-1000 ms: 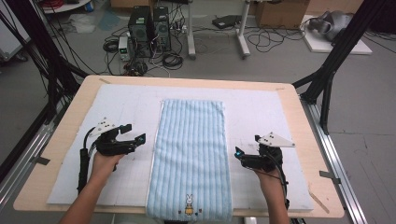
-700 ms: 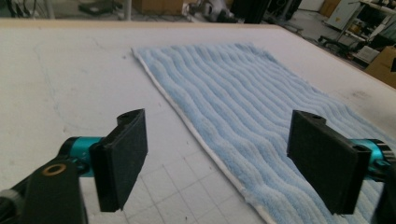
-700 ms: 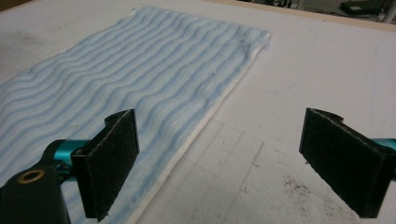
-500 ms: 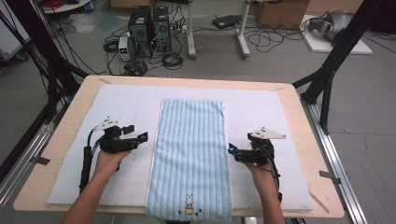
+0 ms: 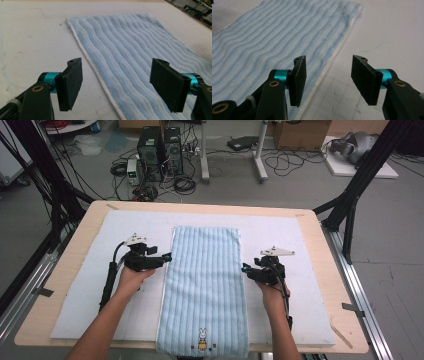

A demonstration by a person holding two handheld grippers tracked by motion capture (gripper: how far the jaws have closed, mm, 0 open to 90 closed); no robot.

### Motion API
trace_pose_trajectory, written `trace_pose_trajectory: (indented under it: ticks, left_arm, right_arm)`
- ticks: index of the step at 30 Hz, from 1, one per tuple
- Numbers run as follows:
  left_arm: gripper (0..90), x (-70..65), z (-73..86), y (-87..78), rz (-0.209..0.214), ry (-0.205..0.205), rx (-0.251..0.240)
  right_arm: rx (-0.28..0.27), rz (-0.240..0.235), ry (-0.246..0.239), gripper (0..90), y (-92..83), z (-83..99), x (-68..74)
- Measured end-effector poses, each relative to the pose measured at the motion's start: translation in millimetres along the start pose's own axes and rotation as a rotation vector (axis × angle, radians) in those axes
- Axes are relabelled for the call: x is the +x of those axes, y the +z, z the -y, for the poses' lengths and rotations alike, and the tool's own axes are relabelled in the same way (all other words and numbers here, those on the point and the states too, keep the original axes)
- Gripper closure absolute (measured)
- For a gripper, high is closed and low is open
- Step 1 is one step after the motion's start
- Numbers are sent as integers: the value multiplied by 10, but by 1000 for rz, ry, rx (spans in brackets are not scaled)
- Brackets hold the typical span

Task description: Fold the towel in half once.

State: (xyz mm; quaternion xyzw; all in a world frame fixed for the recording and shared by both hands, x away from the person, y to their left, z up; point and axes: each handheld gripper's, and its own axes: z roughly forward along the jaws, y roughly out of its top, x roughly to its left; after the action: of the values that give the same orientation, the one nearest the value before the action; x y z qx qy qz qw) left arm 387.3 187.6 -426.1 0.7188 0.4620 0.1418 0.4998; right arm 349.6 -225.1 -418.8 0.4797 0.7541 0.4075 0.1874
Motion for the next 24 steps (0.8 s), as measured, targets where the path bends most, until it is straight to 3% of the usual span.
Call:
trace_pose_trajectory:
  ticks: [6, 8, 13, 15, 21, 24]
  left_arm:
    - [281, 77, -17, 65, 7, -27, -9]
    - [282, 101, -40, 115, -15, -28, 21]
    - [321, 114, -97, 251, -30, -24, 30]
    - [353, 135, -69, 328, -48, -37, 70]
    - [399, 95, 14, 463, -89, -18, 121]
    - [436, 54, 27, 475, -126, 40, 129]
  right_arm:
    - [7, -1, 7, 424, 118, -114, 3]
    - [21, 0, -2, 435, 180, -155, 6]
    - [58, 17, 1, 460, 349, -221, 4]
    - [74, 22, -10, 460, 428, -238, 11]
    - [104, 65, -4, 462, 582, -238, 22]
    - [120, 69, -5, 482, 630, -222, 10]
